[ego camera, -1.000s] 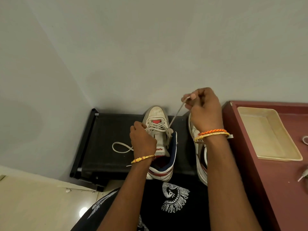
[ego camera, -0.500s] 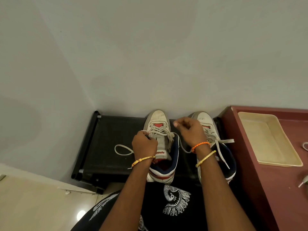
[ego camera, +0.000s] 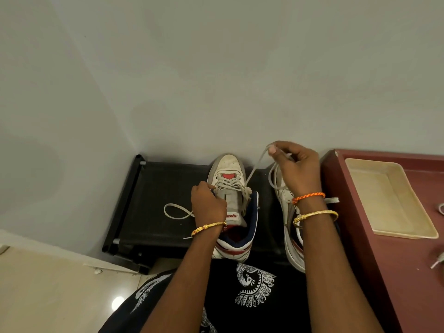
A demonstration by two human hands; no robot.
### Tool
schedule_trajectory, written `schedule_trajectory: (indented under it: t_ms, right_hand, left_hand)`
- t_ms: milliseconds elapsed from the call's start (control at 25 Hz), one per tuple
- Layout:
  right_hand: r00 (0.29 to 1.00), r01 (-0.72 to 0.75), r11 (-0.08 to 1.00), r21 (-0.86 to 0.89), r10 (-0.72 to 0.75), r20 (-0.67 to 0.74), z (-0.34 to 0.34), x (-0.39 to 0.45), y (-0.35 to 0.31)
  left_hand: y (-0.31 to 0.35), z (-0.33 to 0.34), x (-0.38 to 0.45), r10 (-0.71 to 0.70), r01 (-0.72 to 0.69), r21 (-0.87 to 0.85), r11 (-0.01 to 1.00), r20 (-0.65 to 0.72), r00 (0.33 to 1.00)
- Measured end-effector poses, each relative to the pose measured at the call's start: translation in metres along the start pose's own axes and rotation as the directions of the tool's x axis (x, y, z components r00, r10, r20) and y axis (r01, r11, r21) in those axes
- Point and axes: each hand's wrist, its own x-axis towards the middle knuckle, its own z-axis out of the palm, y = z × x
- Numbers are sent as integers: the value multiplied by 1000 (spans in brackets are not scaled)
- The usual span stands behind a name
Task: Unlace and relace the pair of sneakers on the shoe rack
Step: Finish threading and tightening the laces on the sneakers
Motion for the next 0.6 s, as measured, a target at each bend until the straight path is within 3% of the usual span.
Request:
schedule_trajectory:
  t_ms: [120,280,400,480,600]
  right_hand:
    - [993,116,993,29,-116,1,-1,-1,-25]
    - [995,-28,982,-184,45,89,9,-3,-15]
    - [959,-165,879,-448,249,135,3,-3,-1]
    - [954,-182,856,-484,274,124,-1,-4,-4]
    - [955,-107,907,-406,207,211,2,-4,-20]
  left_hand:
    - [1,-1,-1,5,-5,5,1000,8,1000]
    - [-3,-5,3,-21,32,-111,993,98,995]
    - [-8,-11,6,-51,65,-100,993,137,989]
    - [-7,-14,5,-34,43,-68,997,124,992]
    - [-7,-19,6,2,2,-44,999,94,996]
